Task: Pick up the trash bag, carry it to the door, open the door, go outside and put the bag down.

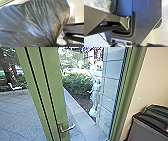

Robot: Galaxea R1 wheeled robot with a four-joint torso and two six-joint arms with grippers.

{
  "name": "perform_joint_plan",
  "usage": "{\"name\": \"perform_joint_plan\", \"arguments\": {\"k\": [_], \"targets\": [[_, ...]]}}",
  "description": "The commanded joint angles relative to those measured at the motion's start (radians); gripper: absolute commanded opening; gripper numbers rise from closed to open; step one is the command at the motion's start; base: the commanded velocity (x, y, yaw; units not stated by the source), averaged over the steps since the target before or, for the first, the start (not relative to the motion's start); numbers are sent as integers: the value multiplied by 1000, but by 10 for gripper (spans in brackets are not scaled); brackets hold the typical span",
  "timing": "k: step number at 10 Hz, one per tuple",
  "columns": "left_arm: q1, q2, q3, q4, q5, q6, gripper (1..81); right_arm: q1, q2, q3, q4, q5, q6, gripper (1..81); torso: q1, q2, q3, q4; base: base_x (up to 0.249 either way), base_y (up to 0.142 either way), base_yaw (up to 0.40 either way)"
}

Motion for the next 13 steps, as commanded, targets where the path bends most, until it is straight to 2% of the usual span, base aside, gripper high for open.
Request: {"name": "perform_joint_plan", "arguments": {"k": [1,13], "targets": [[-25,-29,40,6,55,7,10,21,-38,83,-5,-58,-5,811,0,0,0,0,0,0,99],[-22,-43,54,6,55,7,10,21,-32,89,-6,-58,-4,811,0,0,0,0,0,0,132]]}}
